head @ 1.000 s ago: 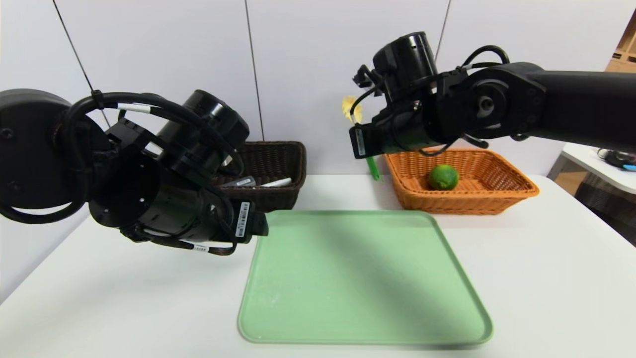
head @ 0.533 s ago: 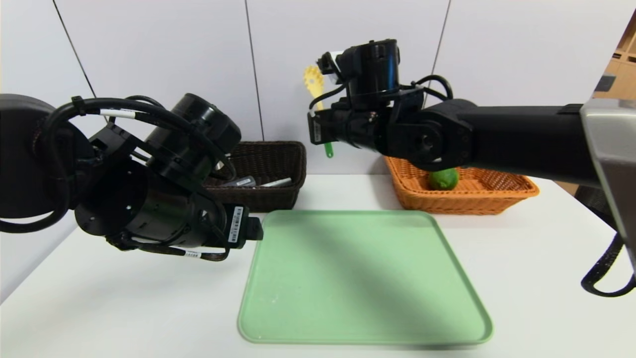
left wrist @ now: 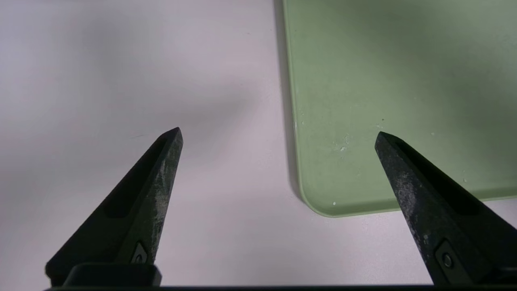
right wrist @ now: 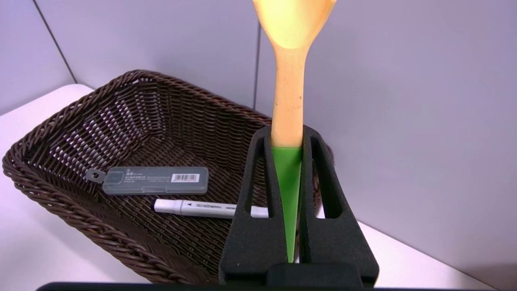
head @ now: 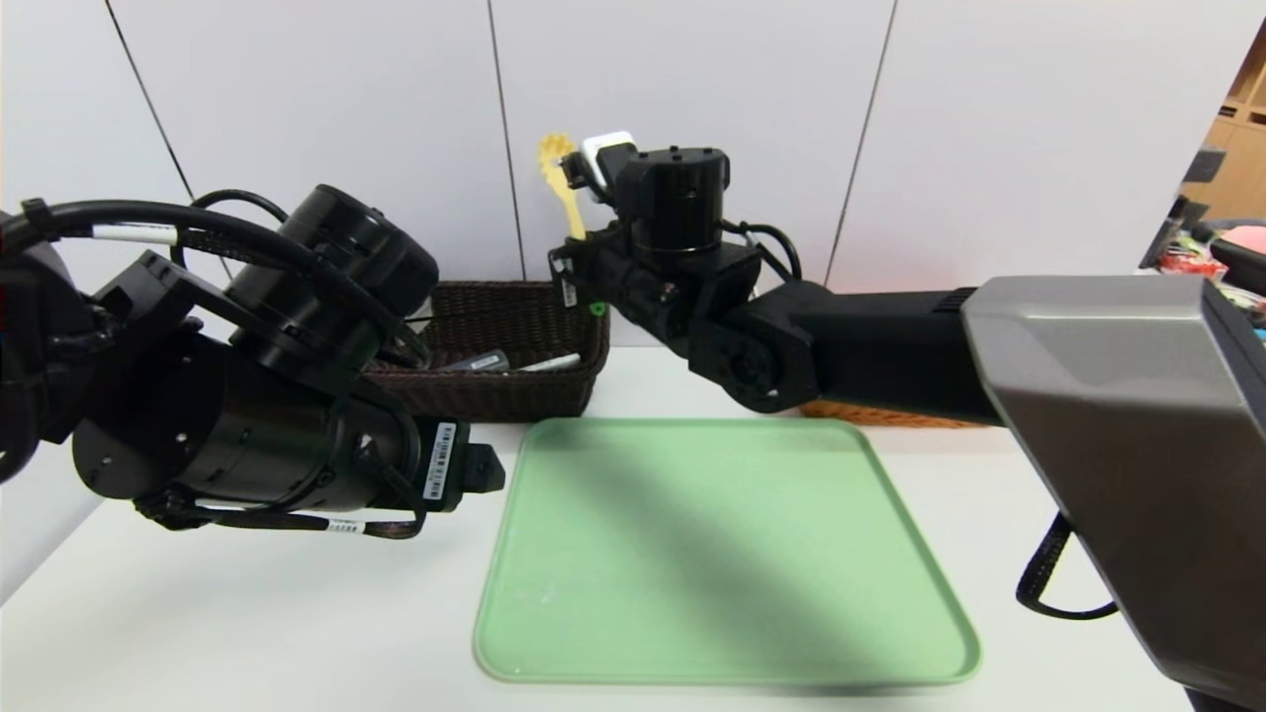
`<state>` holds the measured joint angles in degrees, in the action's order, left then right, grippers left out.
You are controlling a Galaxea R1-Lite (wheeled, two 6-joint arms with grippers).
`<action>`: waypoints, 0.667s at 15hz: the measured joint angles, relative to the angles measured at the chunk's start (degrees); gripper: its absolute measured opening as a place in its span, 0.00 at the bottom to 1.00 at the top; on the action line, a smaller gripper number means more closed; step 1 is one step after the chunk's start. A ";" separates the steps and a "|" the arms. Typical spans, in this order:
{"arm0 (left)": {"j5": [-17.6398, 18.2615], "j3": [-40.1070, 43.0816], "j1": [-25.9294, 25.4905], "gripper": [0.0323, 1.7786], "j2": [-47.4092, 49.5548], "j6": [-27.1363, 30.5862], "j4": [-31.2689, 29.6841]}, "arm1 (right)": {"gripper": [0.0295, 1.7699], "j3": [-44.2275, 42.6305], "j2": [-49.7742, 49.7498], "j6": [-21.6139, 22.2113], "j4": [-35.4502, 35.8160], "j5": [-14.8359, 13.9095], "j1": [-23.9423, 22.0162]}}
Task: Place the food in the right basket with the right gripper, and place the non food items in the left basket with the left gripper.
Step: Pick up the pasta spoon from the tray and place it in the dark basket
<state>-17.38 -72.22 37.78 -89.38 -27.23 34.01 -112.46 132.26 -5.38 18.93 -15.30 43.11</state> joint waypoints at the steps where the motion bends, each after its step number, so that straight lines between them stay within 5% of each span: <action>1: 0.00 0.20 0.00 0.95 0.33 0.00 -0.04 | 0.07 -0.02 0.90 -0.22 1.16 0.41 0.33; 7: -0.06 1.41 0.04 0.95 1.49 -0.07 -0.30 | 0.07 -0.11 4.99 -2.45 4.08 6.27 2.32; 10: -0.06 1.85 0.01 0.95 1.73 -0.18 -0.45 | 0.07 -0.11 5.92 -3.39 4.13 6.66 2.47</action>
<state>-17.44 -70.36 37.79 -87.65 -27.42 33.56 -112.57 138.18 -8.77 23.06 -8.64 45.58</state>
